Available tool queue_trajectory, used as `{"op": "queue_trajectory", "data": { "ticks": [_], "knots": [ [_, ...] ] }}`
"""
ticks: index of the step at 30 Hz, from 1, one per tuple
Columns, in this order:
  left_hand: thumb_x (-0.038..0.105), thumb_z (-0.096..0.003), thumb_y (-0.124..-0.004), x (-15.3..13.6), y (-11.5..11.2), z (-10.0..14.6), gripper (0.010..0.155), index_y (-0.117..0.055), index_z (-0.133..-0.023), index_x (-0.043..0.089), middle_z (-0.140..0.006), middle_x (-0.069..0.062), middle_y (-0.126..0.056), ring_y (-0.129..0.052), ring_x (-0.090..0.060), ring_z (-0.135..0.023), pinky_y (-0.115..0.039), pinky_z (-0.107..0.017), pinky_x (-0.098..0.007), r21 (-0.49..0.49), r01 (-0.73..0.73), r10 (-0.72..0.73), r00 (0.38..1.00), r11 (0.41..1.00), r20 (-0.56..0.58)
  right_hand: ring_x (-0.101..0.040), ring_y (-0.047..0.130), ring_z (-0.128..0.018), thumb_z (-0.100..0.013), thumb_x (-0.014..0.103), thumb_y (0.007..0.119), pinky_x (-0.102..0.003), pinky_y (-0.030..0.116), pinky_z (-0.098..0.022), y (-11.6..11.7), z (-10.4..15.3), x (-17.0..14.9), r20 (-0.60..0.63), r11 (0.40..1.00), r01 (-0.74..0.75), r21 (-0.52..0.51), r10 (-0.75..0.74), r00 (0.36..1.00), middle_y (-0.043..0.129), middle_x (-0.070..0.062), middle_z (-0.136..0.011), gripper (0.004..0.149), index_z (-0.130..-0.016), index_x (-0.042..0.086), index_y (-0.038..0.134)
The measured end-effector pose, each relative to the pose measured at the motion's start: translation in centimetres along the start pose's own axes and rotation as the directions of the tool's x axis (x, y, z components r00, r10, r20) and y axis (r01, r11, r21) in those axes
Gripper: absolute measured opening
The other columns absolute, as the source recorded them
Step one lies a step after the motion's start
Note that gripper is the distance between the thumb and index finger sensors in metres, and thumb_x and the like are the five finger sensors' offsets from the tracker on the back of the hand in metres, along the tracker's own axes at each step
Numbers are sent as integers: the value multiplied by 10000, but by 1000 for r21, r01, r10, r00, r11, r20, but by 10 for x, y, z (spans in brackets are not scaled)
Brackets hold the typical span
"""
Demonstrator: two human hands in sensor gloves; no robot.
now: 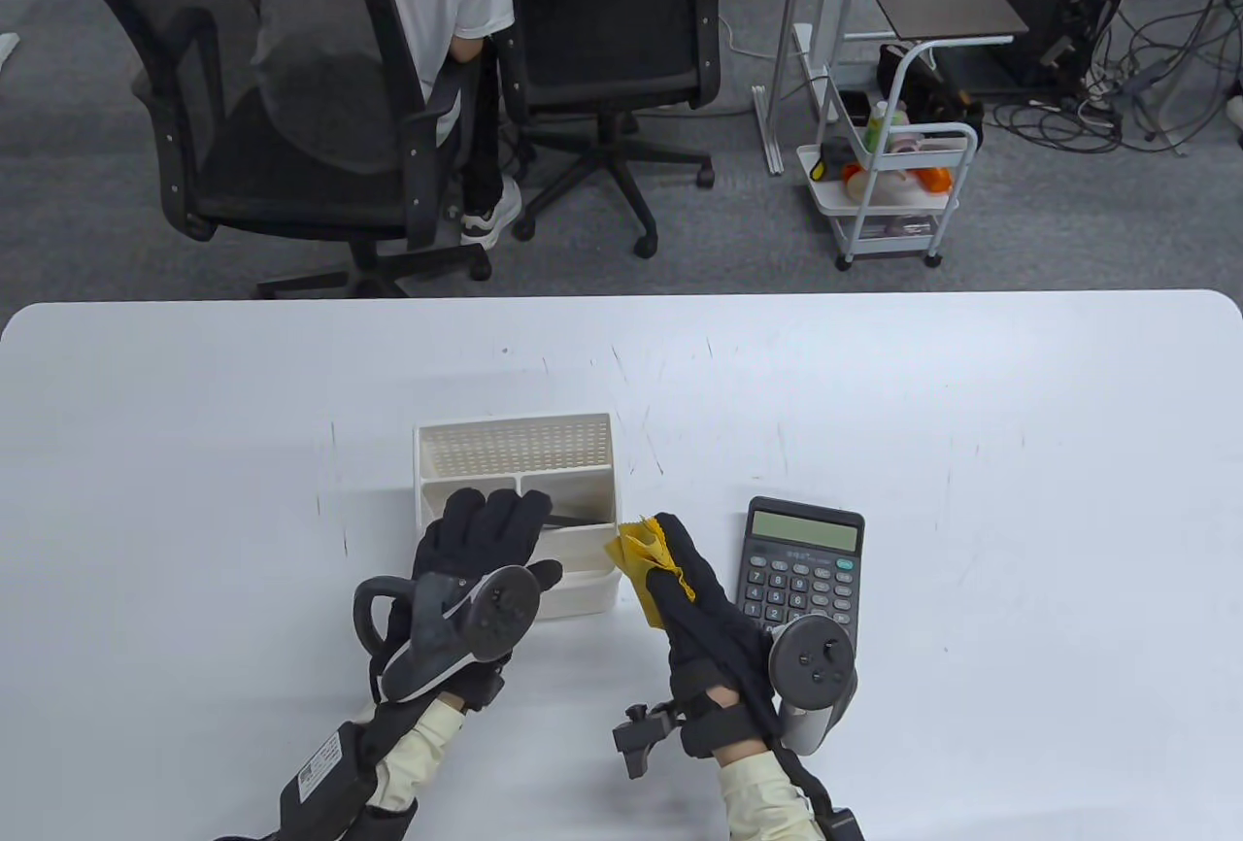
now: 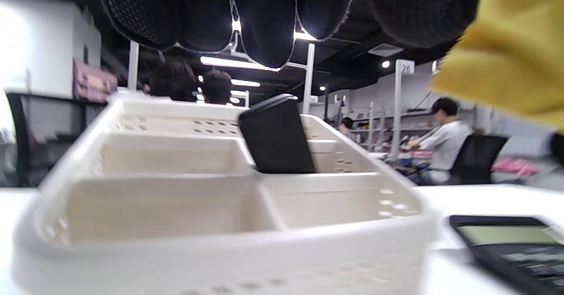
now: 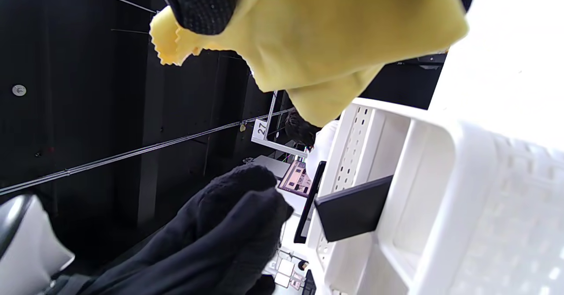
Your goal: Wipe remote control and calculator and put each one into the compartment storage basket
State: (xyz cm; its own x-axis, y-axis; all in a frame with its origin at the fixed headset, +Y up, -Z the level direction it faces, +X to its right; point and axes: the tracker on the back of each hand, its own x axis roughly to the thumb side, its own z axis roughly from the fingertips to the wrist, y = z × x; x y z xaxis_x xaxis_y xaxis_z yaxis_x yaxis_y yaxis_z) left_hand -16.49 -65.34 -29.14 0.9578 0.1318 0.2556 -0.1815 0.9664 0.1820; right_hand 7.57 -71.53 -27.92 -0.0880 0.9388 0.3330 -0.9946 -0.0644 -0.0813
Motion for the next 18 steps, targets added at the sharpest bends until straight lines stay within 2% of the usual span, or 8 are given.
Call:
{"op": "queue_trajectory", "data": {
  "ticks": [3, 5, 9, 12, 18],
  "knots": [
    [603, -468, -740, -2, -3, 2, 700, -609, -1080, 290, -1063, -58, -795, -786, -398, -985, -754, -664, -539, -89, -122, 124, 992, 989, 15, -432, 771, -902, -594, 268, 678, -678, 602, -595, 2, 1, 1, 0, 998, 53, 15, -53, 999, 772, -157, -1053, 525, -1084, 101, 593],
    [615, -469, -729, -2, -9, 2, 704, -616, -1078, 279, -1054, -71, -804, -803, -400, -970, -764, -654, -537, -146, -249, 255, 967, 957, 21, -446, 742, -922, -601, 281, 667, -687, 590, -597, 4, 2, 3, 11, 996, 85, 25, -86, 996, 739, -157, -1080, 534, -1096, 109, 568],
    [619, -482, -708, 0, -16, 2, 656, -671, -1045, 286, -1015, -69, -852, -869, -377, -921, -798, -624, -517, -167, -395, 405, 914, 903, 28, -454, 724, -936, -606, 297, 652, -694, 582, -599, 8, 3, 8, 51, 997, 65, 37, -67, 996, 661, -150, -1125, 551, -1111, 118, 525],
    [604, -494, -707, 3, -18, 4, 589, -701, -1018, 334, -1012, -74, -861, -893, -365, -907, -819, -612, -503, -135, -457, 464, 885, 879, 27, -460, 699, -954, -607, 302, 650, -704, 569, -601, 12, 4, 10, 65, 995, 75, 66, -79, 995, 656, -139, -1133, 553, -1115, 122, 521],
    [611, -505, -693, 2, -23, 4, 643, -619, -1058, 291, -1049, -118, -800, -906, -352, -903, -840, -603, -479, -134, -529, 534, 846, 838, -2, -478, 622, -996, -610, 309, 647, -729, 531, -606, 22, 6, 12, 94, 986, 95, 138, -108, 990, 641, -121, -1150, 552, -1120, 141, 516]
  ]
}}
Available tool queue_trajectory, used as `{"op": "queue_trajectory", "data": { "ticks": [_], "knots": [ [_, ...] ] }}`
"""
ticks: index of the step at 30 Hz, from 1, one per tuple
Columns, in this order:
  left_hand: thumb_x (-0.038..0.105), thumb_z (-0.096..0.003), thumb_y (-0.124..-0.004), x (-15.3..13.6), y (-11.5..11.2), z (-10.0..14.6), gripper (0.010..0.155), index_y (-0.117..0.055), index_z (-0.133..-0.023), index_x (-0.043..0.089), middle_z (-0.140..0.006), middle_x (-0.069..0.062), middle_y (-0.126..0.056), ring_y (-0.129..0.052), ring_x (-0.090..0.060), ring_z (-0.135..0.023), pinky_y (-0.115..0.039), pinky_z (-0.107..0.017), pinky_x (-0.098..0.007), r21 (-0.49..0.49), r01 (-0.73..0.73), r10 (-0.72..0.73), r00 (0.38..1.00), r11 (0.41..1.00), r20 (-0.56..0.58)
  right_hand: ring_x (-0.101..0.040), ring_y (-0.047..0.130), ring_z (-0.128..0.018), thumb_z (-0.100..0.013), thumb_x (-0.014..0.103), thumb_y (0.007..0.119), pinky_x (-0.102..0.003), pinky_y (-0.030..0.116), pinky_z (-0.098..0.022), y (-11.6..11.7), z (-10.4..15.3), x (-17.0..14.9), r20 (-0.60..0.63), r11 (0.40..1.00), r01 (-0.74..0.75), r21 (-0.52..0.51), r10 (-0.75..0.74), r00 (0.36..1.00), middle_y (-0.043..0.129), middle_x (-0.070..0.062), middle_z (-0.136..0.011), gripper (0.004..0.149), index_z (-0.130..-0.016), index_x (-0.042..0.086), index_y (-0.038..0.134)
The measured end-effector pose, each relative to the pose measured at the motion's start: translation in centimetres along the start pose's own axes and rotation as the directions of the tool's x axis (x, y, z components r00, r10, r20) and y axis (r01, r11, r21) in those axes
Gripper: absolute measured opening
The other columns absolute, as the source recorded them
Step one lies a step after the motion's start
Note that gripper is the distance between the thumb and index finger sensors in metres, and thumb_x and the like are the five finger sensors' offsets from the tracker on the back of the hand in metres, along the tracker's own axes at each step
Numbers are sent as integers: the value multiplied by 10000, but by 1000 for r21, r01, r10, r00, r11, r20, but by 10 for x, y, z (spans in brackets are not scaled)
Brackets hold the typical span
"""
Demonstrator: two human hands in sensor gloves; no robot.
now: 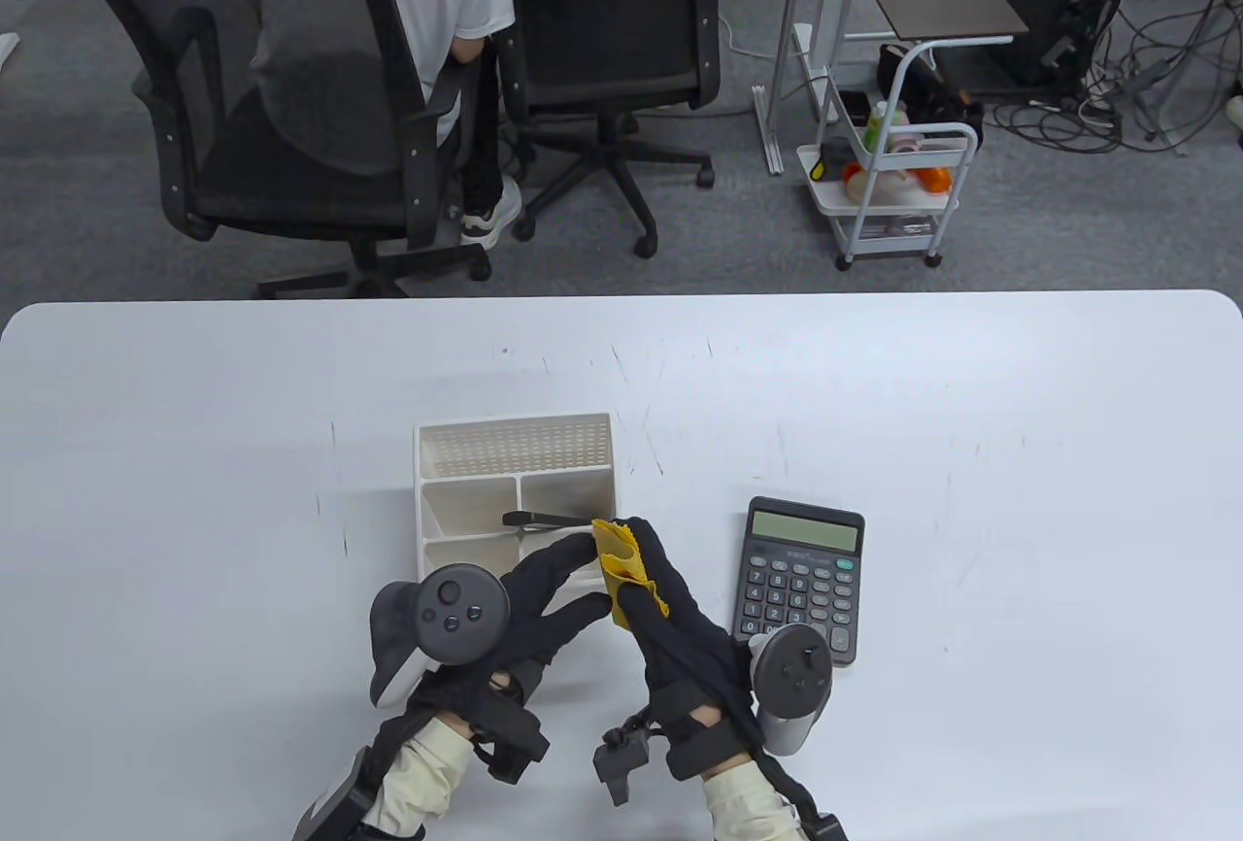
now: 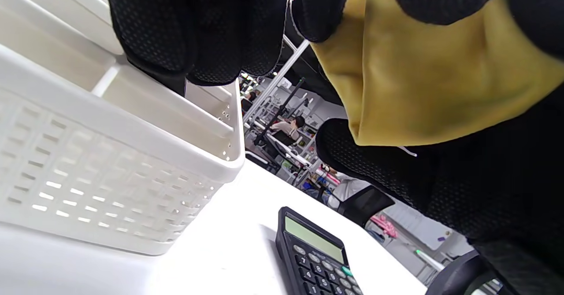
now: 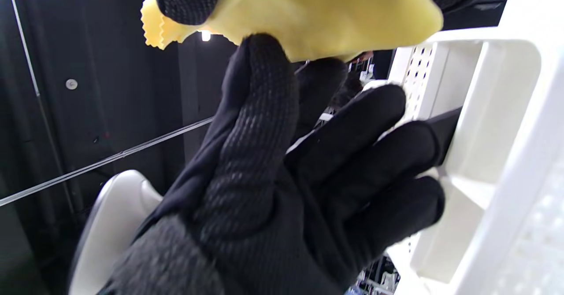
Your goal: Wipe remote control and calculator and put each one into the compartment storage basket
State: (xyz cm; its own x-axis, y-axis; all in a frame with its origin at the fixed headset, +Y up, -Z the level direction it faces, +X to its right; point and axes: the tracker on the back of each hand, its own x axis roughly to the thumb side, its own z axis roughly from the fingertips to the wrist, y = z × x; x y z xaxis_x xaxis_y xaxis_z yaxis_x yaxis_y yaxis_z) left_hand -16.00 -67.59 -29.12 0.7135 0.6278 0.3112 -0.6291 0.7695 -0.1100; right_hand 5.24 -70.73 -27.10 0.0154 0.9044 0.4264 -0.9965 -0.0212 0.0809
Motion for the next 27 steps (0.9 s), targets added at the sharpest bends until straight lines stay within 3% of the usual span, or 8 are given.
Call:
{"op": "queue_trajectory", "data": {
  "ticks": [3, 6, 10, 17, 22, 27],
  "knots": [
    [603, -513, -690, -5, 0, 0, 628, -608, -1032, 259, -1040, -122, -791, -943, -322, -871, -867, -583, -448, 11, -107, 107, 994, 994, -24, -490, 564, -1020, -612, 317, 645, -745, 502, -607, 6, 0, 1, 11, 999, 18, 48, -18, 1000, 629, -108, -1161, 553, -1124, 152, 513],
    [512, -547, -710, -8, 3, -1, 461, -648, -956, 307, -1004, -75, -833, -980, -271, -837, -890, -564, -414, 18, -178, 178, 984, 984, -17, -508, 512, -1031, -615, 321, 642, -755, 478, -609, 8, 1, 0, 9, 998, 20, 58, -21, 1000, 604, -109, -1174, 557, -1129, 156, 503],
    [479, -557, -722, -13, 10, 0, 387, -660, -913, 337, -963, -15, -877, -1016, -218, -799, -910, -548, -379, 27, -259, 259, 966, 966, 15, -519, 504, -1028, -614, 325, 645, -757, 476, -606, 6, 1, -1, 0, 999, 9, 31, -9, 1000, 576, -132, -1179, 567, -1131, 149, 493],
    [454, -562, -741, -15, 18, 1, 388, -635, -913, 326, -878, 54, -904, -1041, -126, -735, -918, -533, -336, -1, -394, 393, 916, 919, 80, -526, 516, -1016, -614, 322, 647, -754, 482, -603, 0, 1, -7, -52, 1000, 8, -7, -8, 999, 586, -169, -1165, 576, -1130, 119, 493],
    [392, -560, -754, -17, 29, 4, 410, -585, -924, 308, -878, 47, -863, -1030, -107, -728, -914, -537, -335, 66, -416, 408, 907, 907, 100, -540, 517, -1004, -615, 325, 643, -756, 481, -598, -4, 2, -13, -94, 999, 14, -40, -17, 995, 586, -206, -1152, 588, -1129, 83, 488],
    [297, -575, -695, -25, 39, 6, 548, -487, -1070, 187, -917, -11, -798, -987, -126, -738, -885, -557, -379, 62, -554, 546, 831, 830, 106, -548, 509, -1001, -614, 324, 648, -760, 471, -596, -7, 2, -14, -105, 998, -35, -53, 29, 994, 592, -214, -1145, 587, -1125, 76, 501]
  ]
}}
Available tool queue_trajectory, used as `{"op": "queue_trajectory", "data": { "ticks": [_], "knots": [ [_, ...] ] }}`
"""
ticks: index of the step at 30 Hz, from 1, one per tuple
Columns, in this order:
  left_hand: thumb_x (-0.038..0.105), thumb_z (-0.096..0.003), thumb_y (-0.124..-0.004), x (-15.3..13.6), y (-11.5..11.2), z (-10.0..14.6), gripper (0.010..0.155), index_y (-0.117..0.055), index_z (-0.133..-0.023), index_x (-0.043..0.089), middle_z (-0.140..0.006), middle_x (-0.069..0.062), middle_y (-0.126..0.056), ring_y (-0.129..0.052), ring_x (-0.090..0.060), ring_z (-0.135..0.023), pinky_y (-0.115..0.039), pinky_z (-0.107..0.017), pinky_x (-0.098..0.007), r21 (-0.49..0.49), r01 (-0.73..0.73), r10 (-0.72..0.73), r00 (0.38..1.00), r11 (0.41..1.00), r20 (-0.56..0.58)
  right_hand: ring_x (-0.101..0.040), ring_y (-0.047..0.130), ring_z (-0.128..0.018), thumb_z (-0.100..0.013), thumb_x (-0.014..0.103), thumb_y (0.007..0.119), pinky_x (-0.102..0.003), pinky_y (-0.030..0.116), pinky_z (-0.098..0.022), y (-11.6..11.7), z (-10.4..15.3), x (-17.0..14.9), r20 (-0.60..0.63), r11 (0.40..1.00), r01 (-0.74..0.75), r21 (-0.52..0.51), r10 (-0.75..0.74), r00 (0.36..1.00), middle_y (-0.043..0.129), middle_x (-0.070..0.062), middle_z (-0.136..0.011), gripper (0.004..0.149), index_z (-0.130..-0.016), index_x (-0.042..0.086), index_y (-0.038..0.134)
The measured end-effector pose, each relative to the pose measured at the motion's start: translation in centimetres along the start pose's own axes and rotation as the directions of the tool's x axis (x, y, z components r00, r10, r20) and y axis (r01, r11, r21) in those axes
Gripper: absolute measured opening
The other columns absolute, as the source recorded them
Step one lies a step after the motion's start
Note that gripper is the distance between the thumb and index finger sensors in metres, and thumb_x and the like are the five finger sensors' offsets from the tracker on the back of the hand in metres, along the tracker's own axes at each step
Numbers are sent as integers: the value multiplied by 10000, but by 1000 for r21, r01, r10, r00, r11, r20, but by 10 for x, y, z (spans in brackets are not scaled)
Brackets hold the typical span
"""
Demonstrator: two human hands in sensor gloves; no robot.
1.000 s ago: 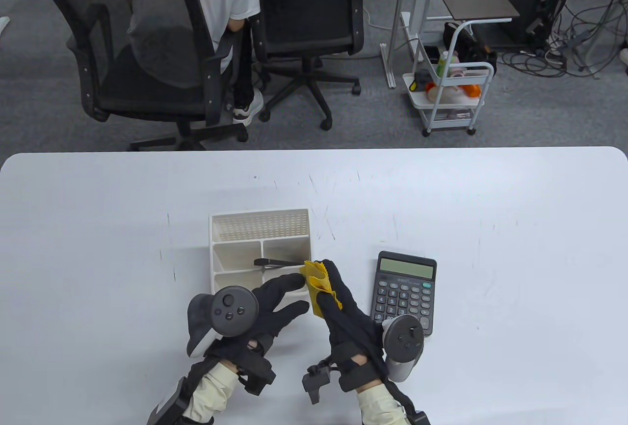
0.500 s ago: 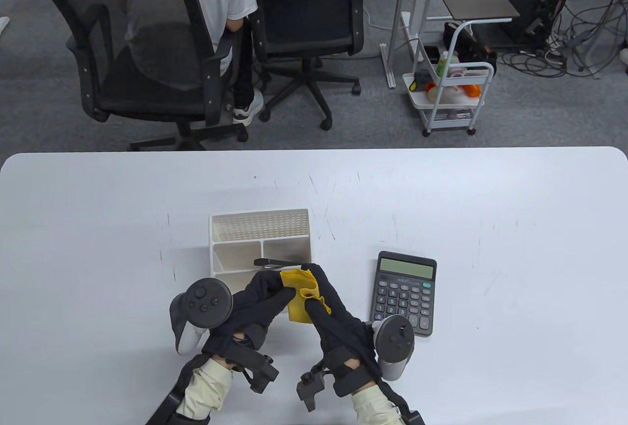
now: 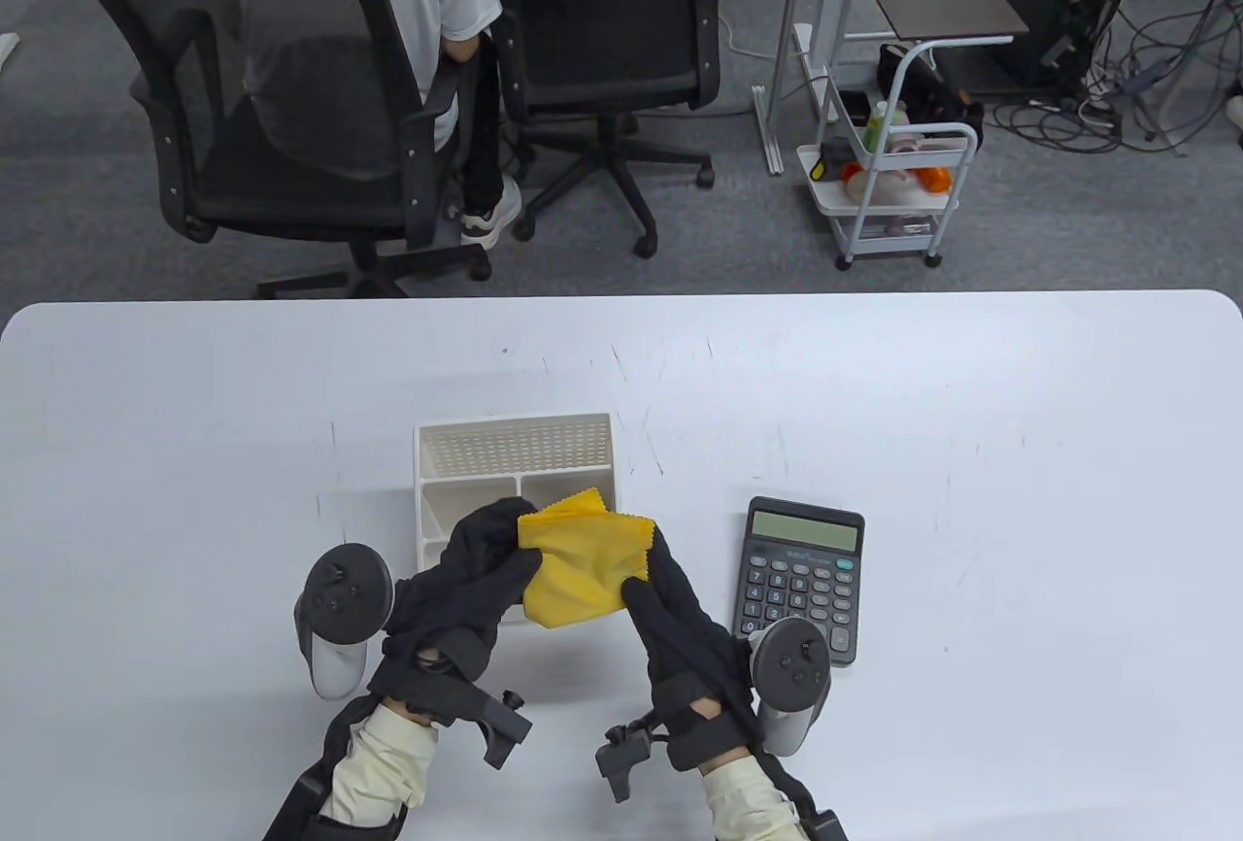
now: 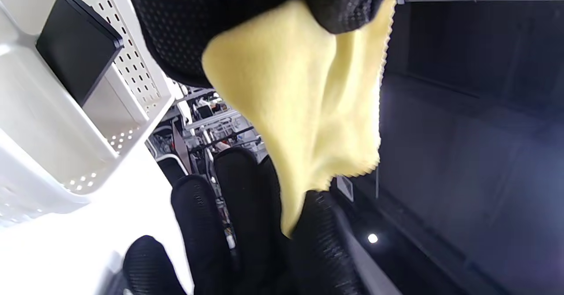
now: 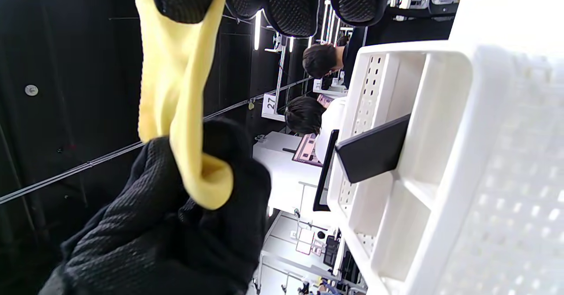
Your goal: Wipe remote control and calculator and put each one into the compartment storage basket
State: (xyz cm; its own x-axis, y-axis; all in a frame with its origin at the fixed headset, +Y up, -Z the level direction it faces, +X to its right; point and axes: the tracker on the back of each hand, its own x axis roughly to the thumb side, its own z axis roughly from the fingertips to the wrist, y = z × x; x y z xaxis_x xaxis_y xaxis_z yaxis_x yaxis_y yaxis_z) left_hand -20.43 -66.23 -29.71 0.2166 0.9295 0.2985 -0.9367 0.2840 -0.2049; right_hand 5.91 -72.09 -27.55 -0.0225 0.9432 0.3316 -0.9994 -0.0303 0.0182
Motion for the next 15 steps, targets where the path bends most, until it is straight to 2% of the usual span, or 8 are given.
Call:
{"op": "queue_trajectory", "data": {
  "ticks": [3, 7, 12, 15],
  "knots": [
    [276, -579, -663, -1, 13, 2, 479, -607, -1053, 226, -922, -35, -781, -959, -133, -747, -872, -568, -399, 49, 0, 0, 1000, 999, -6, -562, 498, -997, -609, 339, 665, -767, 453, -595, -5, -1, 4, 4, 997, -67, -38, 67, 998, 598, -229, -1142, 604, -1122, 60, 513],
    [296, -586, -660, -1, 30, 5, 432, -652, -1018, 265, -914, -28, -787, -958, -135, -747, -870, -569, -402, 108, -43, 46, 999, 993, -26, -568, 523, -983, -598, 369, 695, -769, 450, -595, -15, -4, 17, 28, 959, -268, -94, 271, 962, 608, -253, -1130, 642, -1119, 36, 524],
    [315, -588, -660, -4, 49, 9, 419, -669, -1004, 269, -907, -20, -796, -959, -150, -758, -867, -575, -412, 133, -74, 81, 996, 988, -42, -572, 522, -982, -580, 405, 730, -771, 441, -600, -41, -21, 33, -16, 853, -493, -173, 498, 867, 628, -253, -1124, 681, -1117, 30, 545],
    [319, -591, -642, -7, 57, 10, 414, -658, -1001, 262, -926, -31, -817, -974, -199, -779, -867, -577, -428, 139, -110, 116, 992, 984, -42, -576, 493, -993, -572, 419, 747, -779, 415, -606, -58, -33, 35, -93, 787, -601, -140, 594, 799, 605, -256, -1137, 702, -1124, 38, 539]
  ]
}}
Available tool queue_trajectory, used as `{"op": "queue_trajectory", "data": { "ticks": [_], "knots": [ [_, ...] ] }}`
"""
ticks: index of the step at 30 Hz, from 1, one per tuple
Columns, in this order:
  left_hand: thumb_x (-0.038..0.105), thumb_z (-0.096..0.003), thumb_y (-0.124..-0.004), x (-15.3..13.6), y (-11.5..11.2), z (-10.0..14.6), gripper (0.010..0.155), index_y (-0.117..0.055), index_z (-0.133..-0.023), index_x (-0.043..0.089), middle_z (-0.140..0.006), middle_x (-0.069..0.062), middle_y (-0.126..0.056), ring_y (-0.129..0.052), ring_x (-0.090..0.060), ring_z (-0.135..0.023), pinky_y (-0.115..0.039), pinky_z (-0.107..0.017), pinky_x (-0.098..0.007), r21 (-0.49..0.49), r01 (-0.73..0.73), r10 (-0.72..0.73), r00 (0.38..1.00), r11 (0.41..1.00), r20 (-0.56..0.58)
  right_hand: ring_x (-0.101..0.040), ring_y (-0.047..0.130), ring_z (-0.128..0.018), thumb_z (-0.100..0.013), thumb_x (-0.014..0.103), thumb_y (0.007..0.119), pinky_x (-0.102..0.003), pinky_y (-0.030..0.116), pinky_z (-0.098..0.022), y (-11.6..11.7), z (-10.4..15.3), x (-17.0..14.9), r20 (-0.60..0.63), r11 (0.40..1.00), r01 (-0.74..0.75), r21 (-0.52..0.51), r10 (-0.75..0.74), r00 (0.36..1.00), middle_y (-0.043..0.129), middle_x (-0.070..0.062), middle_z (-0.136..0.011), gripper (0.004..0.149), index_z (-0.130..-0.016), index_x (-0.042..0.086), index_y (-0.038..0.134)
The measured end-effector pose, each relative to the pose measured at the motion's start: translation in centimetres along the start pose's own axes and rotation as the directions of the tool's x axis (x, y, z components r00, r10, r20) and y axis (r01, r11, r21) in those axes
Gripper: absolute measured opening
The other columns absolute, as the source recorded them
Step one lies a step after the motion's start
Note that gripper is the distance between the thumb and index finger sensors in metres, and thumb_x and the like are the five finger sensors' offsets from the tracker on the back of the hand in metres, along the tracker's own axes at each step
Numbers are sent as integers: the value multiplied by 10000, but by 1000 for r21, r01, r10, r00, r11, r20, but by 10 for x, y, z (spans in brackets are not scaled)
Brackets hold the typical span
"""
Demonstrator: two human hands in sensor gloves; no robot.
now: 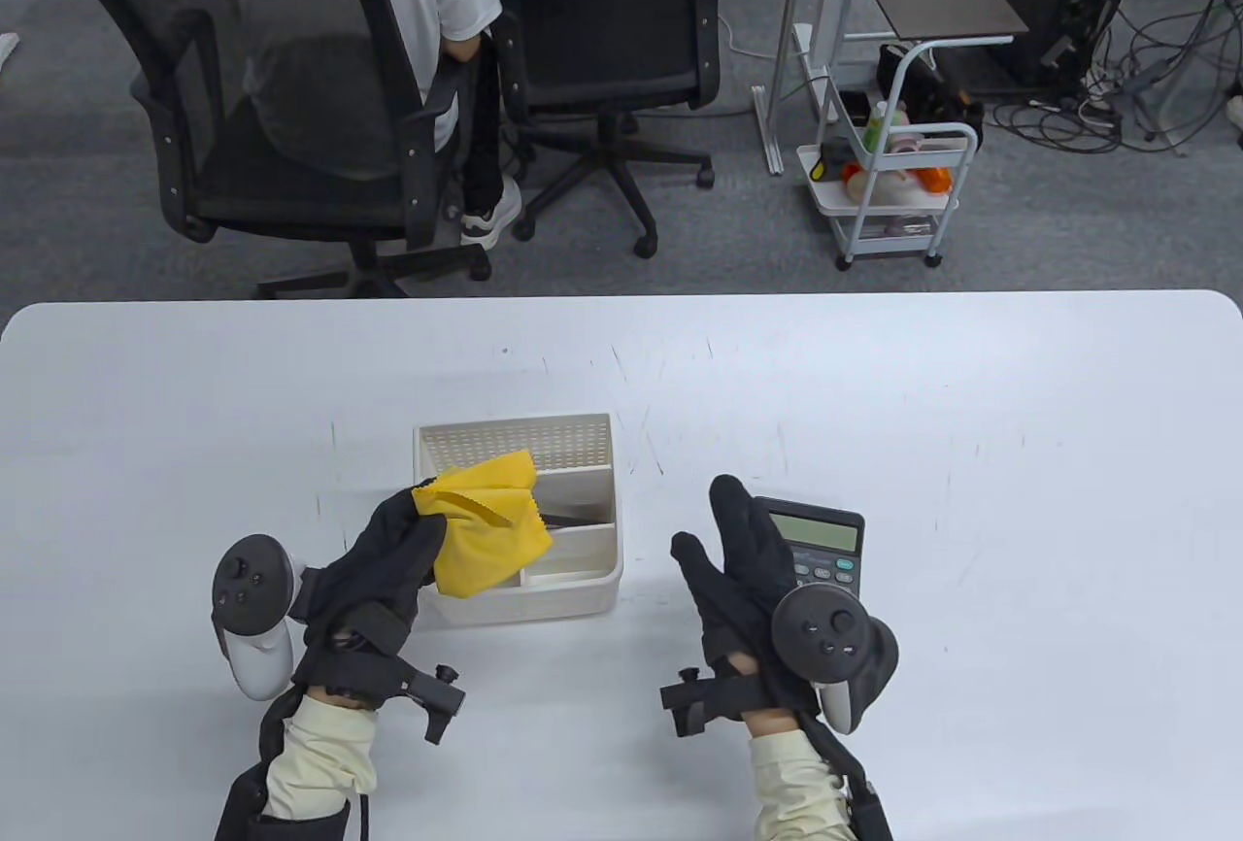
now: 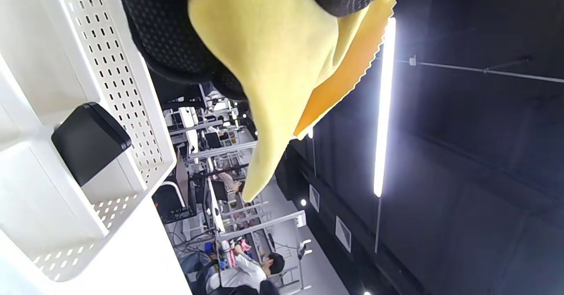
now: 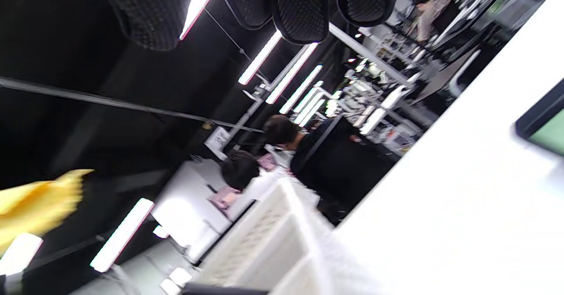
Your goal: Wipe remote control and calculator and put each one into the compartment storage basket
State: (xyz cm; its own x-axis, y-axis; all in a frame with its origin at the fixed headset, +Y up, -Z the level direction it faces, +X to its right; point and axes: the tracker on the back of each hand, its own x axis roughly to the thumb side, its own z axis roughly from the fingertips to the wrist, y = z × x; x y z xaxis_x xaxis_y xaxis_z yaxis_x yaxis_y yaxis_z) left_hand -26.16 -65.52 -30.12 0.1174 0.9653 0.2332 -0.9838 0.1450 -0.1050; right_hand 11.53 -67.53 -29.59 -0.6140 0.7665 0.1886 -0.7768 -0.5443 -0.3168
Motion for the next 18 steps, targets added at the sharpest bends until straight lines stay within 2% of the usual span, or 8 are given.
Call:
{"op": "queue_trajectory", "data": {
  "ticks": [2, 7, 12, 18],
  "knots": [
    [309, -591, -635, -1, 5, 0, 411, -647, -1000, 260, -948, -31, -841, -987, -229, -801, -880, -569, -426, 16, -37, 37, 999, 999, -3, -578, 473, -999, -565, 424, 757, -782, 404, -608, -9, -12, -10, -52, 994, -109, 18, 110, 993, 588, -258, -1142, 715, -1127, 42, 534],
    [285, -592, -620, -3, 13, 0, 411, -622, -996, 209, -942, -76, -867, -999, -280, -813, -903, -544, -443, 33, -67, 68, 998, 997, -16, -585, 396, -1019, -532, 367, 812, -799, 331, -612, -18, -36, -30, -156, 970, -212, 117, 229, 961, 575, -245, -1150, 741, -1131, 46, 517],
    [278, -589, -622, -4, 22, 1, 411, -623, -993, 202, -912, -61, -881, -1015, -268, -786, -908, -532, -436, 48, -89, 90, 996, 995, -22, -564, 336, -1043, -516, 340, 835, -797, 300, -621, -15, -58, -48, -186, 907, -360, 217, 401, 897, 556, -210, -1168, 750, -1136, 80, 502],
    [271, -583, -633, -6, 30, 2, 411, -638, -987, 203, -886, -51, -902, -1032, -249, -758, -914, -520, -422, 71, -60, 63, 997, 996, -41, -546, 297, -1061, -503, 351, 846, -794, 276, -632, -4, -75, -68, -179, 832, -442, 334, 517, 837, 538, -189, -1182, 777, -1143, 101, 483]
  ]
}}
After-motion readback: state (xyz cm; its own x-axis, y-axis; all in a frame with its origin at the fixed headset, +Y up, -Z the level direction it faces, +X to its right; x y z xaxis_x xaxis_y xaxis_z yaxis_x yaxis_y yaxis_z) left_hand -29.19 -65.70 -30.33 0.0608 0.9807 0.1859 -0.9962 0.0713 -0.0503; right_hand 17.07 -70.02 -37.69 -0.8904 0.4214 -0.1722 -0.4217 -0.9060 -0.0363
